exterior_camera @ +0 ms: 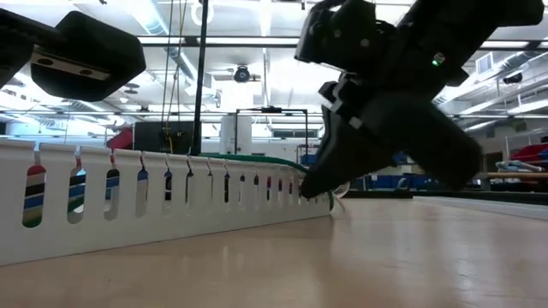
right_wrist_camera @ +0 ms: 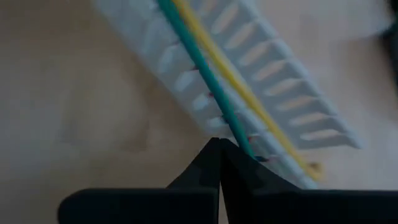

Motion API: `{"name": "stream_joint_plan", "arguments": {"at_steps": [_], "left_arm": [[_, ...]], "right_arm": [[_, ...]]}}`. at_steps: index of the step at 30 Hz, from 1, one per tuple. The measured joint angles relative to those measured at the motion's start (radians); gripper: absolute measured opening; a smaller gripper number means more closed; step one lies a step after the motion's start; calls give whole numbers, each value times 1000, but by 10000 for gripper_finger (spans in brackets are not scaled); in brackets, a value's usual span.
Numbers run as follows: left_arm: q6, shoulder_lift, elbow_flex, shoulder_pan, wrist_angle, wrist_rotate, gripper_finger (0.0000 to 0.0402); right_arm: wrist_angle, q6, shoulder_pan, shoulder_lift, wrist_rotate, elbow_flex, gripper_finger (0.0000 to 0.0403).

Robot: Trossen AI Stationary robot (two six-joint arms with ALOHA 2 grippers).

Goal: Ziptie cables
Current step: Put the ziptied cables in a white cable duct

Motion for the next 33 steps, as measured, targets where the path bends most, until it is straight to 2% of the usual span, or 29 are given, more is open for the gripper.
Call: {"name": "stream_joint_plan", "arguments": {"at_steps": [9,22,33], "left_arm": [[2,0,0,-6,-1,5,0],[-5,0,0,-7,0,7,0],[-4,0,0,-11,2,7,0]], "right_arm": [[-2,-45,5,-2,98,0,0],[-24,-169,-35,-4,149,36,0],[-24,-271,-87,-6,71,61,0]]}}
